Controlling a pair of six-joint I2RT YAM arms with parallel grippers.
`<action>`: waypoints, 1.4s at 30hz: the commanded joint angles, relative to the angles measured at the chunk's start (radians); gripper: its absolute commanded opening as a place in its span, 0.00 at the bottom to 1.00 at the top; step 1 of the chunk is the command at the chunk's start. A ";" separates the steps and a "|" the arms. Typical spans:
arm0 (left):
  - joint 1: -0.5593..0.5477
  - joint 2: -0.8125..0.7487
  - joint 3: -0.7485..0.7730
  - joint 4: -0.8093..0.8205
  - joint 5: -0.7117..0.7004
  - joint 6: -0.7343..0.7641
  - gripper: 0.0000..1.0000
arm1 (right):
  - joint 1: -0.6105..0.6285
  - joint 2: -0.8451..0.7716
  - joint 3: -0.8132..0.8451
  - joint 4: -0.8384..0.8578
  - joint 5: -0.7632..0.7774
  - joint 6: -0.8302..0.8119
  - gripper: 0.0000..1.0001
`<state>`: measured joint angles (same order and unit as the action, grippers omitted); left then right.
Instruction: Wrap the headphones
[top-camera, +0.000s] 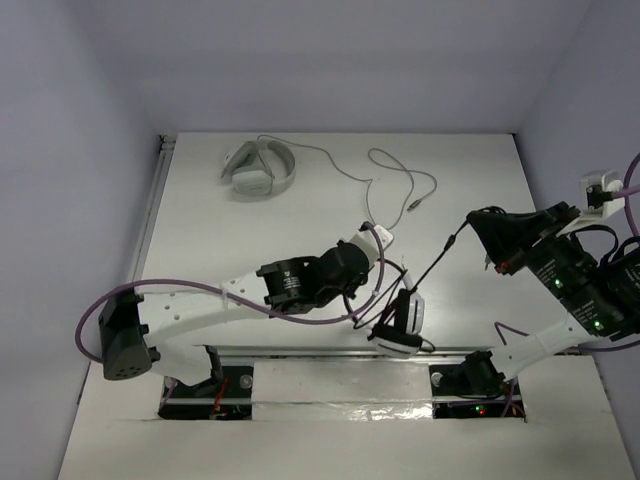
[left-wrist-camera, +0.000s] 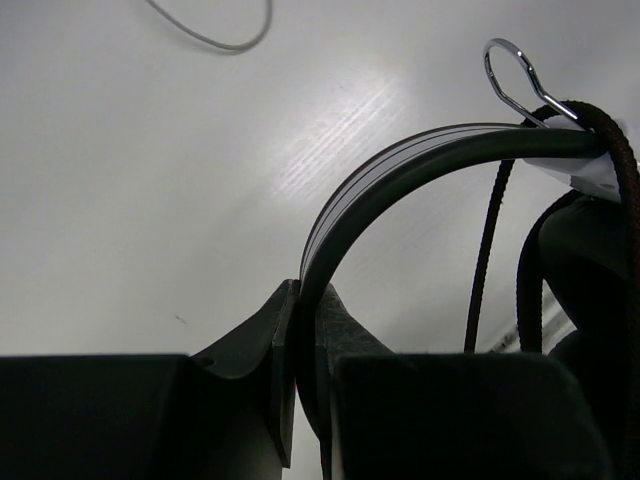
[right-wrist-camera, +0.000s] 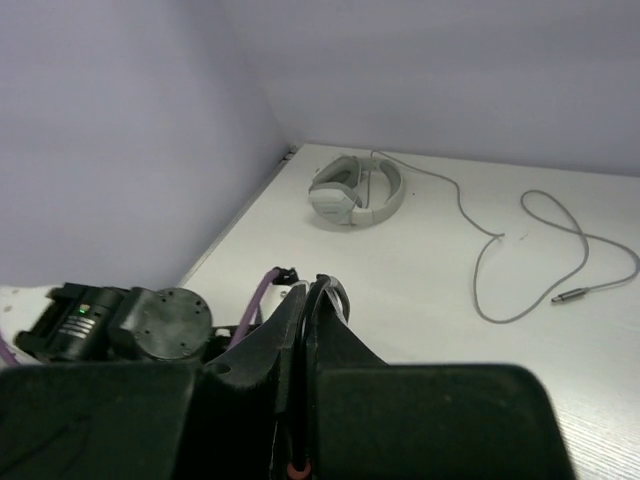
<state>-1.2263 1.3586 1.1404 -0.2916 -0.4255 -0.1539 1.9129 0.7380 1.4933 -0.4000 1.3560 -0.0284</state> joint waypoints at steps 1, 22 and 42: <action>-0.007 -0.111 -0.022 0.078 0.133 0.019 0.00 | 0.009 -0.061 -0.034 0.017 0.071 0.013 0.00; 0.365 -0.455 0.013 0.386 0.879 -0.120 0.00 | 0.000 -0.184 -0.326 -0.022 0.083 0.229 0.00; 0.843 -0.162 0.110 0.594 1.053 -0.546 0.00 | -0.594 0.253 -0.648 0.348 -0.673 0.429 0.00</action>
<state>-0.4068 1.2259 1.1721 0.2054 0.7185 -0.5972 1.3216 0.9974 0.8413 -0.2104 0.7773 0.3882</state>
